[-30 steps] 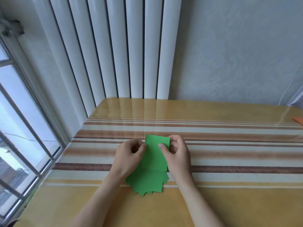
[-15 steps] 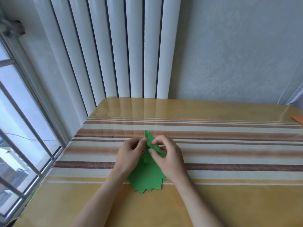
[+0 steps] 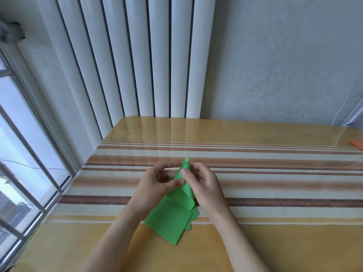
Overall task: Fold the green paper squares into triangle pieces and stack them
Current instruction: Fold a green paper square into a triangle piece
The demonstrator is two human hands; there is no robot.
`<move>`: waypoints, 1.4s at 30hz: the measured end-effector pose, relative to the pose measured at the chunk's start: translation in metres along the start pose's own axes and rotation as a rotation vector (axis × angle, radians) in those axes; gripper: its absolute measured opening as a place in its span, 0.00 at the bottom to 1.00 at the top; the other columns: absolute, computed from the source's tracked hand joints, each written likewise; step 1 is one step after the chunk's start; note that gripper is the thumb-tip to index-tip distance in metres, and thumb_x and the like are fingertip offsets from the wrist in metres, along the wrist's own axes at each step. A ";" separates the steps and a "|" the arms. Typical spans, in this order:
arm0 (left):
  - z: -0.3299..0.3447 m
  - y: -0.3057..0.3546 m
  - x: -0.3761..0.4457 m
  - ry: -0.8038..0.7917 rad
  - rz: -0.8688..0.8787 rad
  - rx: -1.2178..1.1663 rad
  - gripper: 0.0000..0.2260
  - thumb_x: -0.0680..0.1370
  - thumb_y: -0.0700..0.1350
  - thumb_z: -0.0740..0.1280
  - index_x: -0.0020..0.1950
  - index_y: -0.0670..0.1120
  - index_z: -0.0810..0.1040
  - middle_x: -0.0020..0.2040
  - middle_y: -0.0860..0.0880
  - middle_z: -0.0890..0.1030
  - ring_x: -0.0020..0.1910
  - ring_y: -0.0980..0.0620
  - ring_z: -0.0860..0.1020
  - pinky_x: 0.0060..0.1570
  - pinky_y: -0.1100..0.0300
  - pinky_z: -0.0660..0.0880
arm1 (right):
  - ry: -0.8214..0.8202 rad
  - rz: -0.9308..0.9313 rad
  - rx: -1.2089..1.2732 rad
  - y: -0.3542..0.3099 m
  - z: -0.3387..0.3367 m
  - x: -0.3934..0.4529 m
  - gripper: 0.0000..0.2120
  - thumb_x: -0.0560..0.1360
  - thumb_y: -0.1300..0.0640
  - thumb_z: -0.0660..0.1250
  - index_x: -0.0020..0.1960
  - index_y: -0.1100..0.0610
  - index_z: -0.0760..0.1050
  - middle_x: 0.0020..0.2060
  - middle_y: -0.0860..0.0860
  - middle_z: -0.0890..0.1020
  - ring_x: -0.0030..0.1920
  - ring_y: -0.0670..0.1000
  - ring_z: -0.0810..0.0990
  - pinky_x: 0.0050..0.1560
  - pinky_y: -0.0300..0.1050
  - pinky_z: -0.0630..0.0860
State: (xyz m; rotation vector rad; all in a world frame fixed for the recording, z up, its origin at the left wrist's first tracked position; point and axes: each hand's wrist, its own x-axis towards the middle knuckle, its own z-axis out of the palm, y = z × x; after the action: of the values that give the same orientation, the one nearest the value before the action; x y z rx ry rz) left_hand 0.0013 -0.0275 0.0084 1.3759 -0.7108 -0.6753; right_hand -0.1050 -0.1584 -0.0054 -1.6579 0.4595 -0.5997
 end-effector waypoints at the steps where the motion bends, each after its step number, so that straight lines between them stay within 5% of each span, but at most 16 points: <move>1: 0.000 -0.001 0.000 -0.008 0.000 0.001 0.18 0.76 0.35 0.75 0.65 0.44 0.79 0.51 0.38 0.87 0.52 0.35 0.85 0.56 0.44 0.82 | -0.009 0.013 0.019 -0.001 -0.001 0.000 0.15 0.75 0.40 0.71 0.51 0.50 0.82 0.46 0.52 0.87 0.50 0.56 0.85 0.54 0.60 0.80; 8: 0.003 -0.003 0.001 0.063 0.092 0.095 0.12 0.75 0.37 0.77 0.57 0.44 0.81 0.48 0.43 0.87 0.48 0.44 0.84 0.52 0.47 0.78 | -0.012 0.091 0.180 -0.005 -0.007 0.001 0.04 0.81 0.57 0.71 0.49 0.56 0.84 0.46 0.56 0.88 0.48 0.53 0.86 0.53 0.52 0.82; 17: 0.006 -0.005 0.002 0.085 0.162 0.114 0.09 0.78 0.35 0.74 0.56 0.45 0.86 0.52 0.45 0.88 0.55 0.44 0.85 0.60 0.48 0.80 | 0.061 0.136 0.281 -0.003 -0.007 0.003 0.05 0.80 0.58 0.73 0.53 0.59 0.84 0.49 0.58 0.88 0.52 0.59 0.86 0.55 0.53 0.83; 25: 0.008 -0.009 0.000 0.098 0.130 0.125 0.09 0.78 0.38 0.74 0.56 0.48 0.86 0.53 0.47 0.87 0.56 0.47 0.85 0.61 0.49 0.80 | 0.090 0.148 0.333 -0.002 -0.005 0.003 0.05 0.78 0.61 0.74 0.52 0.62 0.83 0.48 0.60 0.87 0.46 0.52 0.85 0.45 0.41 0.82; 37: 0.011 -0.003 -0.001 0.136 0.135 0.001 0.08 0.77 0.35 0.73 0.56 0.41 0.86 0.51 0.46 0.88 0.52 0.49 0.86 0.52 0.62 0.80 | 0.083 0.178 0.421 -0.006 -0.005 0.002 0.07 0.80 0.55 0.72 0.52 0.60 0.83 0.44 0.54 0.87 0.46 0.50 0.85 0.55 0.54 0.80; 42: 0.012 -0.001 -0.002 0.129 0.117 -0.017 0.09 0.77 0.35 0.73 0.56 0.40 0.86 0.50 0.45 0.88 0.52 0.49 0.86 0.52 0.62 0.81 | 0.128 0.131 0.414 -0.007 -0.004 0.002 0.06 0.79 0.58 0.72 0.50 0.61 0.83 0.40 0.52 0.85 0.43 0.47 0.83 0.49 0.44 0.79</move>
State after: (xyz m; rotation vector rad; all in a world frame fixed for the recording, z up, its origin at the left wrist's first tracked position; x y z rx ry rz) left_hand -0.0094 -0.0336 0.0082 1.3383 -0.6756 -0.4951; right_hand -0.1064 -0.1616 0.0025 -1.1921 0.4953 -0.6561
